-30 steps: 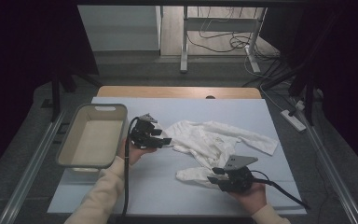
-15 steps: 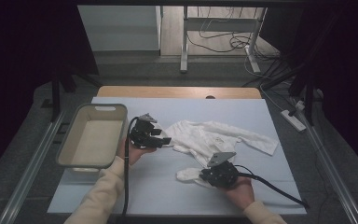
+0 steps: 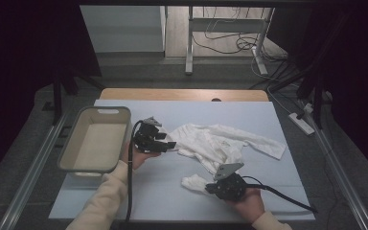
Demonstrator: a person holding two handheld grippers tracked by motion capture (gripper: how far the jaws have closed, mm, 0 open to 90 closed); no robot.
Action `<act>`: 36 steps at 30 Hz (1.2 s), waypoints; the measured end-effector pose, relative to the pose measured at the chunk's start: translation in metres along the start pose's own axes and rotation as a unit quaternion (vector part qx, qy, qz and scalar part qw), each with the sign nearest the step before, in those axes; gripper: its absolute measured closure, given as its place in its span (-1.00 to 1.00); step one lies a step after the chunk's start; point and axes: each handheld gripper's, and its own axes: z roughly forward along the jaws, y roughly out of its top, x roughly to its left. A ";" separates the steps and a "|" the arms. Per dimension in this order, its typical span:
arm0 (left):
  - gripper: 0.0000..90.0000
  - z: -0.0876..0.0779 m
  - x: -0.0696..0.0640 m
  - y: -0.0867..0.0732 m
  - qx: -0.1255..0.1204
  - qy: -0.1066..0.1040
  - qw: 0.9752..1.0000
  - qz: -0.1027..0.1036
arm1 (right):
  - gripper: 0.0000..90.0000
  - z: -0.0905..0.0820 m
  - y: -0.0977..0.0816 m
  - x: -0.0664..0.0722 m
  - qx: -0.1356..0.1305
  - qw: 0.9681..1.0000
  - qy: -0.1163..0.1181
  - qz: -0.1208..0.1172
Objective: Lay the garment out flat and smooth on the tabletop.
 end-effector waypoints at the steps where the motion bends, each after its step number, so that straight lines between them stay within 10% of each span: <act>1: -0.16 0.000 0.000 0.000 -0.001 0.000 1.000 0.000 | 0.88 -0.001 -0.001 0.002 0.002 1.000 0.001 -0.001; 22: -0.16 -0.002 0.002 -0.001 -0.002 0.001 1.000 -0.002 | 0.88 -0.031 -0.035 0.017 0.015 1.000 0.012 0.020; 36: -0.16 -0.002 0.000 -0.001 -0.002 0.001 1.000 -0.004 | 0.20 -0.051 -0.011 -0.012 -0.061 0.996 -0.052 0.041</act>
